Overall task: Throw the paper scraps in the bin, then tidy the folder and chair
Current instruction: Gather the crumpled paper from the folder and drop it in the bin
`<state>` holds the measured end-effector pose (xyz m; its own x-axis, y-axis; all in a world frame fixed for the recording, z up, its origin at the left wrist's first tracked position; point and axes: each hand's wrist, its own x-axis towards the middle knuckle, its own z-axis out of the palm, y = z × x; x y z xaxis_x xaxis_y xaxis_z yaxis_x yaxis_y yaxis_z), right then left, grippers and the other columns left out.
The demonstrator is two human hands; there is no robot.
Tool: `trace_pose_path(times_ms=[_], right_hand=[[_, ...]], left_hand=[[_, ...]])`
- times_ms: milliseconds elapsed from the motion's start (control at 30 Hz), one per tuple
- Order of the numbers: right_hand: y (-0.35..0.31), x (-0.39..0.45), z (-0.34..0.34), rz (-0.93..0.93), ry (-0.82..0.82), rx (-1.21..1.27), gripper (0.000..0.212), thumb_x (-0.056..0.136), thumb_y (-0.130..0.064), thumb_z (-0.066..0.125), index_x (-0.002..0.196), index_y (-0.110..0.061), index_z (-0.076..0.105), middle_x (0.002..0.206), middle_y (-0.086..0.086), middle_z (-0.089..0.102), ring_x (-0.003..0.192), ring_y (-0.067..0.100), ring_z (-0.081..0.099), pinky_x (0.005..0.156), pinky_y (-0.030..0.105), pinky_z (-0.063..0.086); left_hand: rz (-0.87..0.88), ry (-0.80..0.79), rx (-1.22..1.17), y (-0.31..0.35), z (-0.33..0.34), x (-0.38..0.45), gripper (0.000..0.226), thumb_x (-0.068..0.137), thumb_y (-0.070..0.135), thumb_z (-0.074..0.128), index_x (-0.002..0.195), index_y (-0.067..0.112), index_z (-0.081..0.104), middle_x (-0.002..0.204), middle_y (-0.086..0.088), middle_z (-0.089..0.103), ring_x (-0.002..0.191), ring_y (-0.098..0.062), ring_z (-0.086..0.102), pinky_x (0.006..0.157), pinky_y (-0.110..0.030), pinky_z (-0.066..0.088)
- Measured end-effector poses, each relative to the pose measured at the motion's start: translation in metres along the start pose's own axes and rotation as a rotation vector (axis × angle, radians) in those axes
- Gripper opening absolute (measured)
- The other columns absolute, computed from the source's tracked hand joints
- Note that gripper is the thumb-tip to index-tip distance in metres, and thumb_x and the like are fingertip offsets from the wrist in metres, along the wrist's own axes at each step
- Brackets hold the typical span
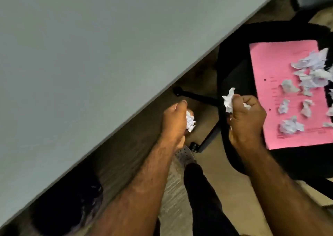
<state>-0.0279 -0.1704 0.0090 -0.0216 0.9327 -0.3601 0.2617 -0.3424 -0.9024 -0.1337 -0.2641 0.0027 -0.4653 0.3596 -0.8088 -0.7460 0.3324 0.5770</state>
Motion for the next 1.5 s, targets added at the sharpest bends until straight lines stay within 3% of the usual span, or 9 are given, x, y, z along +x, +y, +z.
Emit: trace_pose_path(times_ms=[533,667,767,867,1033,1167,1267,1400,1500], right_hand=[[0.223,-0.312,0.187,-0.118,-0.821,-0.468,0.024,0.083,-0.014,0.077,0.064,-0.018,0.062,0.06,-0.006,0.061,0.055,0.009,0.058,0.056,0.023,0.047],[0.273,-0.383,0.219,-0.24,-0.991,-0.644,0.022,0.082,-0.021,0.075,0.067,-0.014,0.061,0.054,-0.014,0.05,0.048,0.0,0.046,0.048,0.005,0.033],[0.296,-0.419,0.236,-0.136,-1.095,-0.686,0.015,0.086,-0.023,0.069,0.085,-0.009,0.072,0.072,0.003,0.068,0.066,0.009,0.056,0.055,0.015,0.034],[0.319,-0.457,0.254,-0.087,-1.183,-0.746,0.023,0.09,-0.032,0.066,0.095,-0.01,0.072,0.088,0.002,0.073,0.08,0.015,0.065,0.067,0.022,0.041],[0.355,-0.492,0.287,0.017,-1.347,-0.839,0.044,0.096,-0.043,0.056,0.122,-0.008,0.06,0.124,0.009,0.063,0.116,0.026,0.058,0.089,0.03,0.044],[0.355,-0.501,0.298,0.455,-1.386,-0.739,0.052,0.103,-0.047,0.039,0.146,-0.019,0.04,0.145,0.002,0.047,0.131,0.025,0.045,0.109,0.05,0.039],[0.359,-0.497,0.299,0.586,-1.335,-0.675,0.045,0.102,-0.053,0.037,0.133,-0.023,0.049,0.133,0.003,0.057,0.114,0.018,0.051,0.107,0.043,0.038],[0.356,-0.499,0.291,0.606,-1.281,-0.685,0.065,0.098,-0.062,0.03,0.152,-0.026,0.029,0.157,-0.001,0.034,0.141,0.021,0.035,0.115,0.041,0.028],[0.345,-0.496,0.284,0.656,-1.313,-0.659,0.068,0.095,-0.069,0.028,0.152,-0.032,0.029,0.16,-0.005,0.029,0.145,0.022,0.03,0.118,0.046,0.023]], left_hand=[[0.038,0.756,-0.271,-0.172,-0.358,-0.037,0.049,0.089,0.011,0.055,0.04,0.012,0.051,0.033,0.006,0.044,0.028,-0.009,0.042,0.041,-0.016,0.034],[0.063,0.993,-0.403,-0.212,-0.433,-0.045,0.023,0.088,0.018,0.063,0.076,-0.002,0.069,0.063,-0.006,0.061,0.056,-0.018,0.058,0.062,-0.031,0.047],[0.036,0.974,-0.594,-0.241,-0.488,-0.044,0.034,0.083,0.02,0.056,0.073,-0.012,0.057,0.054,-0.025,0.038,0.04,-0.014,0.045,0.052,-0.026,0.039],[-0.076,0.902,-0.715,-0.266,-0.543,-0.04,0.026,0.094,0.031,0.049,0.071,0.018,0.051,0.07,-0.005,0.049,0.053,-0.014,0.047,0.044,-0.021,0.04],[-0.171,0.894,-0.66,-0.288,-0.608,-0.012,0.063,0.088,0.06,0.041,0.13,0.016,0.057,0.132,-0.01,0.061,0.089,-0.021,0.065,0.06,-0.027,0.049],[-0.112,0.586,-0.756,-0.297,-0.624,-0.011,0.076,0.089,0.072,0.024,0.144,0.023,0.045,0.149,-0.009,0.045,0.134,-0.032,0.045,0.11,-0.046,0.036],[-0.098,0.469,-0.841,-0.303,-0.626,-0.023,0.091,0.079,0.084,0.017,0.142,0.026,0.048,0.141,-0.011,0.054,0.128,-0.036,0.051,0.108,-0.049,0.039],[-0.071,0.477,-0.851,-0.296,-0.607,-0.042,0.091,0.083,0.082,0.009,0.148,0.023,0.036,0.143,-0.005,0.048,0.133,-0.032,0.044,0.088,-0.039,0.047],[-0.096,0.559,-0.836,-0.29,-0.588,-0.049,0.089,0.087,0.078,0.014,0.15,0.018,0.03,0.154,-0.007,0.036,0.14,-0.027,0.035,0.1,-0.038,0.036]])
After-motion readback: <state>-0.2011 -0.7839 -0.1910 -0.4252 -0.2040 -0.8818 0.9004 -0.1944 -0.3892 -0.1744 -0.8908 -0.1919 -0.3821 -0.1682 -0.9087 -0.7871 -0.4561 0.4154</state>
